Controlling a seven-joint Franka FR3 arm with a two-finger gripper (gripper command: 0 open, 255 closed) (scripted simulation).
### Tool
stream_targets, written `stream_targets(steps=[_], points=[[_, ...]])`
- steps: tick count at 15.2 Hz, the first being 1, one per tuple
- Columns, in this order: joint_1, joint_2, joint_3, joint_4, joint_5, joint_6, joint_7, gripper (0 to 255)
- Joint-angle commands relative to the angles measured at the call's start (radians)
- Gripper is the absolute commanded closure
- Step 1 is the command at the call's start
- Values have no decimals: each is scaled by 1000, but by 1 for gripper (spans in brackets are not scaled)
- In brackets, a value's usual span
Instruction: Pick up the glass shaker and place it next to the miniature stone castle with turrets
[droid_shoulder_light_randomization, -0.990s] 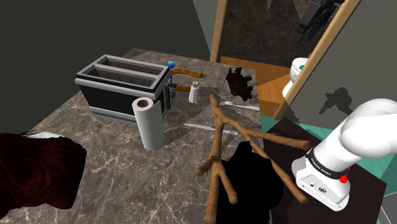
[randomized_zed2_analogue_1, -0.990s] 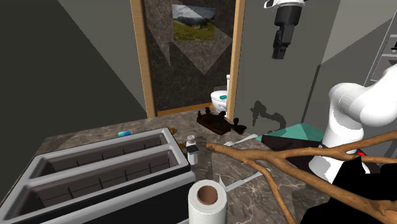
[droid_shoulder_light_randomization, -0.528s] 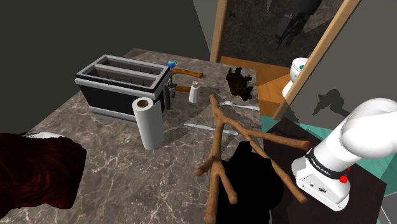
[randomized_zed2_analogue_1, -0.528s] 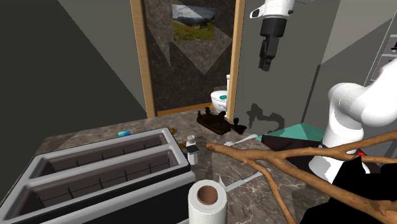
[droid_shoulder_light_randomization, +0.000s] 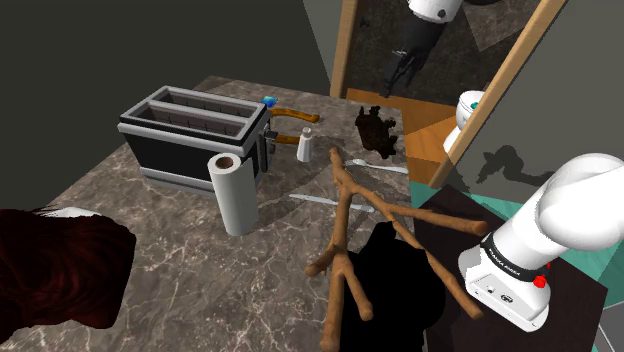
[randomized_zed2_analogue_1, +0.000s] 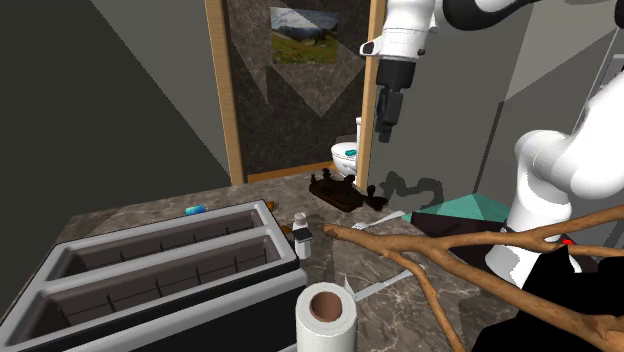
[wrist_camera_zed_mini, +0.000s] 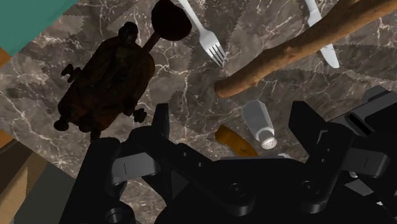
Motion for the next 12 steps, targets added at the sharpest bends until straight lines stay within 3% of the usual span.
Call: stream_targets(steps=[1, 12], points=[[7, 67, 26, 16, -7, 59, 13, 0], [30, 445, 142, 173, -133, 297, 119, 0]])
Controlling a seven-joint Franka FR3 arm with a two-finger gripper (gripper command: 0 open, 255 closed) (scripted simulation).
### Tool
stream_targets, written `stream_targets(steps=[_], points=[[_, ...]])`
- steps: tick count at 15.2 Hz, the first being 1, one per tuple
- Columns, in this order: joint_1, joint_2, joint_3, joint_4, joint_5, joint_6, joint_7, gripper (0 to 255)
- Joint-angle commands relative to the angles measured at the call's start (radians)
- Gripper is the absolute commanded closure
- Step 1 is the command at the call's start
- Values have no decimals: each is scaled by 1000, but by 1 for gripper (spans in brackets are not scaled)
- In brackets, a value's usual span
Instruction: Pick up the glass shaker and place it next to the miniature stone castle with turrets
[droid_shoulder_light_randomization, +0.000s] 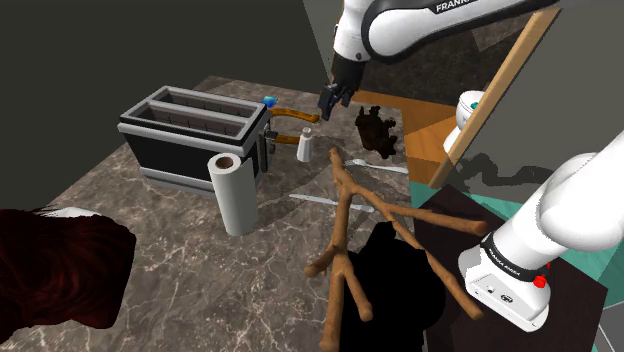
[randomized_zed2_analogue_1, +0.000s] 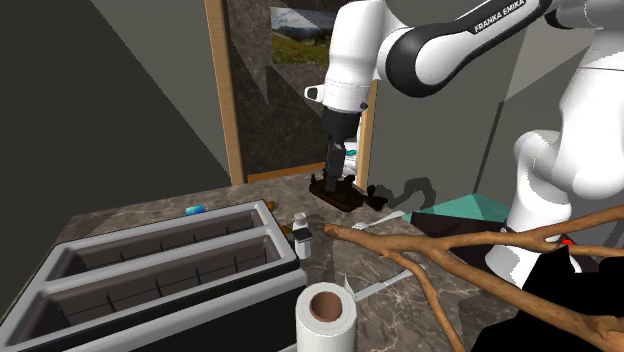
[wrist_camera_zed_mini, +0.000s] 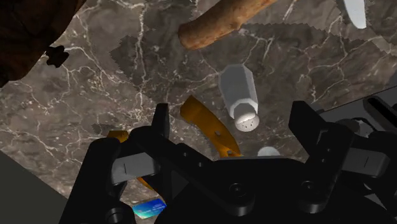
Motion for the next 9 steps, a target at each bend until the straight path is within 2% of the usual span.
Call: stream_targets(steps=[1, 6, 9], points=[[6, 75, 16, 40, -38, 35, 26, 0], [37, 263, 38, 169, -148, 87, 97, 0], [39, 282, 34, 164, -158, 110, 103, 0]])
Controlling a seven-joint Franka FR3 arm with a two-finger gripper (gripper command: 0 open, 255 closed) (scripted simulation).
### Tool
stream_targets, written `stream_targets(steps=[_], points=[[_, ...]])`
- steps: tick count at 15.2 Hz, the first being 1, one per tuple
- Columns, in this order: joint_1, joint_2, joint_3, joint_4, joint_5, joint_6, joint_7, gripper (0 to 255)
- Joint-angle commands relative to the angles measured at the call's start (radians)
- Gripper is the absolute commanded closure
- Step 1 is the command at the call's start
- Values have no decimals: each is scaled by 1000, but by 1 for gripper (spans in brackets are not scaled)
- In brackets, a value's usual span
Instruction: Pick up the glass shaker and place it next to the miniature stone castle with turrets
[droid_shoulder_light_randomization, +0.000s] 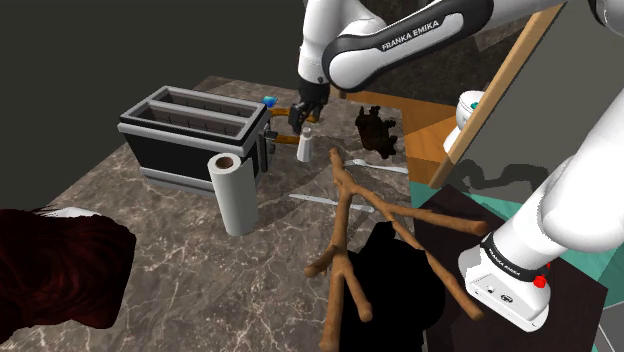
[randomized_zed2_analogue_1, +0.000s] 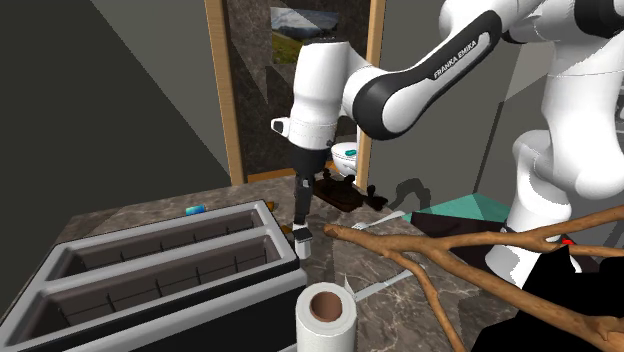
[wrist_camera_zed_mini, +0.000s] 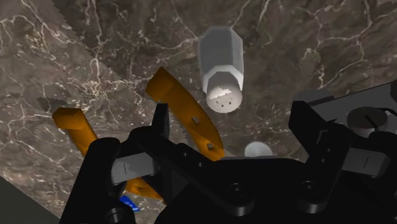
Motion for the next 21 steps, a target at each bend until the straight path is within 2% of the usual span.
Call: stream_targets(steps=[1, 5, 13, 14, 21], points=[[1, 23, -3, -1, -12, 22, 7, 0], [3, 63, -10, -11, -34, 71, 21, 0], [3, 63, -10, -11, -34, 71, 21, 0], [3, 63, -10, -11, -34, 71, 21, 255], [3, 63, -10, -11, -34, 71, 21, 255]])
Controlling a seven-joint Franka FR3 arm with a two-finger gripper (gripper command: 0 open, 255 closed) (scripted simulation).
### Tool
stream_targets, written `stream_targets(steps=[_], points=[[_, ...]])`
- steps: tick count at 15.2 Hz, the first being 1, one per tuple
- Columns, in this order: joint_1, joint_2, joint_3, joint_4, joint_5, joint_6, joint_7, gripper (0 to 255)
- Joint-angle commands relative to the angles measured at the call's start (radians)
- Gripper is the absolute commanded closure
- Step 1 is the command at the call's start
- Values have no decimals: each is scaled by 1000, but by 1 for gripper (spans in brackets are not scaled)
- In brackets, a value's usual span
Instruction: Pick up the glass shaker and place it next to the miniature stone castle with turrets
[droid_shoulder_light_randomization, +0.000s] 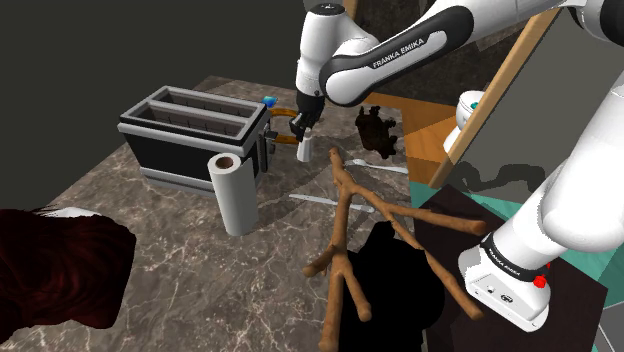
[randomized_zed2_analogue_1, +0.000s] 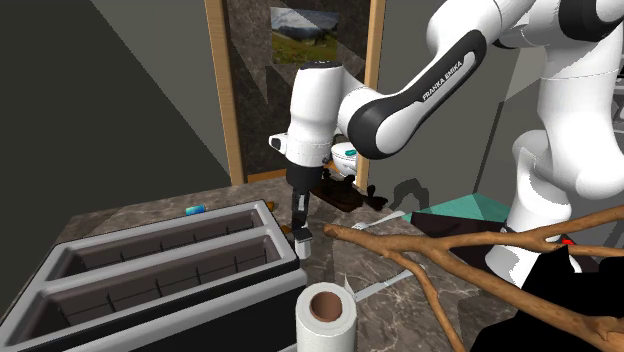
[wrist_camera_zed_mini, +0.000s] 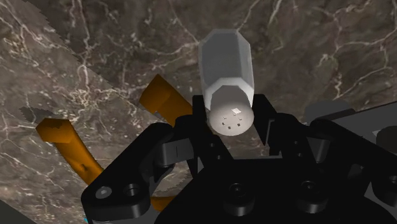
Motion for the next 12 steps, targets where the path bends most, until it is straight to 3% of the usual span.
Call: stream_targets(steps=[1, 12], points=[[0, 0, 0, 0, 0, 0, 0, 255], [-6, -63, 10, 59, 40, -117, -36, 255]])
